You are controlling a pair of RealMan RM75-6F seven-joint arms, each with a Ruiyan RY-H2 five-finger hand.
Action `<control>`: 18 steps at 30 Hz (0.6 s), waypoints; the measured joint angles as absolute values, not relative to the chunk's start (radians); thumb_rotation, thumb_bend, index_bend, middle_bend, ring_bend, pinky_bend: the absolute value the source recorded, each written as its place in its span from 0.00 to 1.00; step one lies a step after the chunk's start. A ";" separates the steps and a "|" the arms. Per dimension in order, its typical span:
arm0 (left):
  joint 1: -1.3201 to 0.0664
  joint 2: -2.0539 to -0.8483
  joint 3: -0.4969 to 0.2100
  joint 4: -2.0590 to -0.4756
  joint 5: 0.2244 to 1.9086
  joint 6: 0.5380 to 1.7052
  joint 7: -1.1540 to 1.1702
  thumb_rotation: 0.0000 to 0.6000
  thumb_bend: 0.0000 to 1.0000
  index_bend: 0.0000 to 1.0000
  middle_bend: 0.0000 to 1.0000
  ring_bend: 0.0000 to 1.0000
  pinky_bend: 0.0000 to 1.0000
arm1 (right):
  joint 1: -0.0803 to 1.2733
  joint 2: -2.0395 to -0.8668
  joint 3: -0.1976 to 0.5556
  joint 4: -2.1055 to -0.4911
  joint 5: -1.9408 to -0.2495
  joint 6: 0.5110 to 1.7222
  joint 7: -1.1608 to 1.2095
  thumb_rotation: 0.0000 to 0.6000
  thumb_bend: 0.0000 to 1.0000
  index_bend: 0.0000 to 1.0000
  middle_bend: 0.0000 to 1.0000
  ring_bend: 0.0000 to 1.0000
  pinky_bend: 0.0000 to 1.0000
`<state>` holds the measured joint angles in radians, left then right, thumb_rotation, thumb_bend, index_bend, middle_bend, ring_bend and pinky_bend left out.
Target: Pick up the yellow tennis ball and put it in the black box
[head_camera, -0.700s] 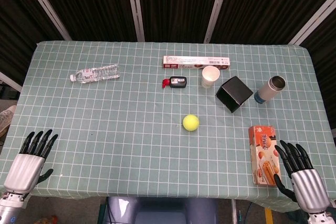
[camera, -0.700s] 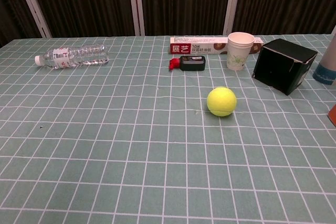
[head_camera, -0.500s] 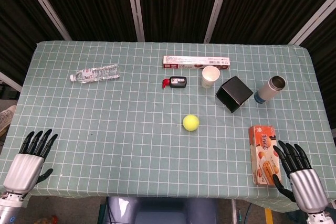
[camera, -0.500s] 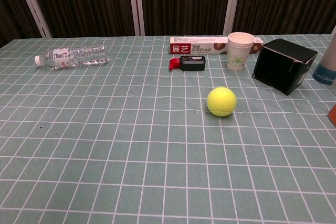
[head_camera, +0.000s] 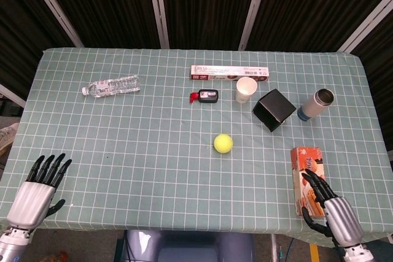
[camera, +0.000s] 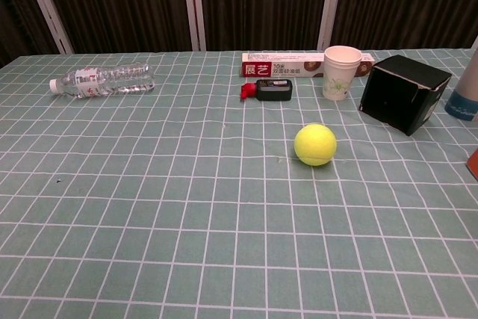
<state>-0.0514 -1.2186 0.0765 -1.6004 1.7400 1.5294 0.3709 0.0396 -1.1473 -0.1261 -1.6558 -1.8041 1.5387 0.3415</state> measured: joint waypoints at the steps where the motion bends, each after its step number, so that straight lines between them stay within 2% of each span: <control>1: -0.053 -1.219 0.077 -1.602 1.739 1.525 0.373 1.00 0.11 0.00 0.00 0.00 0.00 | 0.055 -1.141 -0.130 -1.689 -1.797 1.511 0.397 1.00 0.71 0.12 0.16 0.20 0.55; 5: -0.061 -1.219 0.071 -1.608 1.723 1.506 0.377 1.00 0.11 0.00 0.00 0.00 0.00 | 0.115 -1.115 -0.136 -1.826 -1.760 1.402 0.522 1.00 0.77 0.12 0.16 0.21 0.57; 10: -0.070 -1.213 0.058 -1.615 1.697 1.490 0.369 1.00 0.13 0.00 0.00 0.00 0.00 | 0.211 -1.085 -0.127 -2.002 -1.663 1.220 0.612 1.00 0.78 0.12 0.16 0.21 0.57; 18: -0.075 -1.201 0.050 -1.627 1.678 1.483 0.354 1.00 0.13 0.00 0.00 0.00 0.00 | 0.330 -1.123 -0.044 -2.106 -1.395 1.026 0.716 1.00 0.78 0.12 0.16 0.21 0.57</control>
<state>-0.0746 -1.2009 0.0501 -1.6270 1.6782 1.4827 0.3537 0.3302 -1.1234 -0.0441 -2.1061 -1.3946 1.0261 0.7164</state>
